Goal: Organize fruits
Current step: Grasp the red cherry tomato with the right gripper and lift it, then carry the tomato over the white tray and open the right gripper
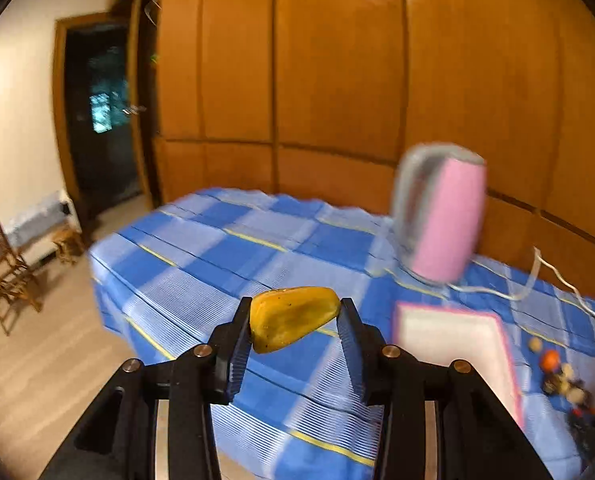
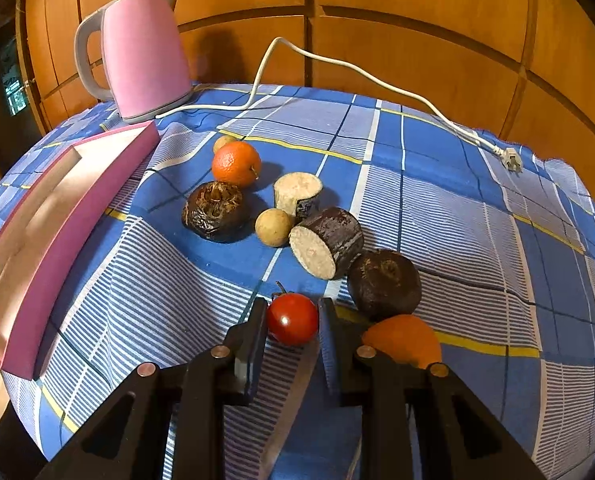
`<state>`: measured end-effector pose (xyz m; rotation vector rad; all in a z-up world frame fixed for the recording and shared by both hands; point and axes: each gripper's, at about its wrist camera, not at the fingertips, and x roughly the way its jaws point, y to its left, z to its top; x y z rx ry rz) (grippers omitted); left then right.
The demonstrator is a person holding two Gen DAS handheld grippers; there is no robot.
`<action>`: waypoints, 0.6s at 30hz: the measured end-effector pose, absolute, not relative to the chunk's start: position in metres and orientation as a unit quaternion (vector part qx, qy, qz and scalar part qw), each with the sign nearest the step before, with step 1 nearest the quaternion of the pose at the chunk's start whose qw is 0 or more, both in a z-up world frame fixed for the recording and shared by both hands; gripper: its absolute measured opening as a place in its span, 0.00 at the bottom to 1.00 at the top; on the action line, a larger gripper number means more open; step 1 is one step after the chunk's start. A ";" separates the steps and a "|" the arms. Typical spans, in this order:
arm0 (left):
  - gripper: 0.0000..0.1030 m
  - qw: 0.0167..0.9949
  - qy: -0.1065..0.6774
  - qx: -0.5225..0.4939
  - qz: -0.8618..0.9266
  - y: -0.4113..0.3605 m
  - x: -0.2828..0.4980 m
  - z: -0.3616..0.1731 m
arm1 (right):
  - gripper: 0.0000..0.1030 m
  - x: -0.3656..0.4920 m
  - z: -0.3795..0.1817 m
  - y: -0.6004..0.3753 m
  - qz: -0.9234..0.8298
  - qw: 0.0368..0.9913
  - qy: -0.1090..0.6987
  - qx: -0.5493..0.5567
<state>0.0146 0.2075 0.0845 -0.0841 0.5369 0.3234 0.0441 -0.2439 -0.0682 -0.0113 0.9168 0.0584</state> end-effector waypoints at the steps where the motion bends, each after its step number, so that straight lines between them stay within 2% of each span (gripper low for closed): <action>1: 0.41 0.950 0.261 -0.040 0.166 0.213 0.014 0.086 | 0.24 0.044 -0.068 -0.243 0.027 0.897 0.442 -0.007; 9: 0.41 0.946 0.267 -0.068 0.173 0.226 0.015 0.076 | 0.24 0.040 -0.066 -0.246 0.022 0.899 0.438 -0.001; 18: 0.41 0.939 0.309 -0.085 0.127 0.190 0.025 0.038 | 0.24 0.035 -0.052 -0.250 0.031 0.904 0.426 0.012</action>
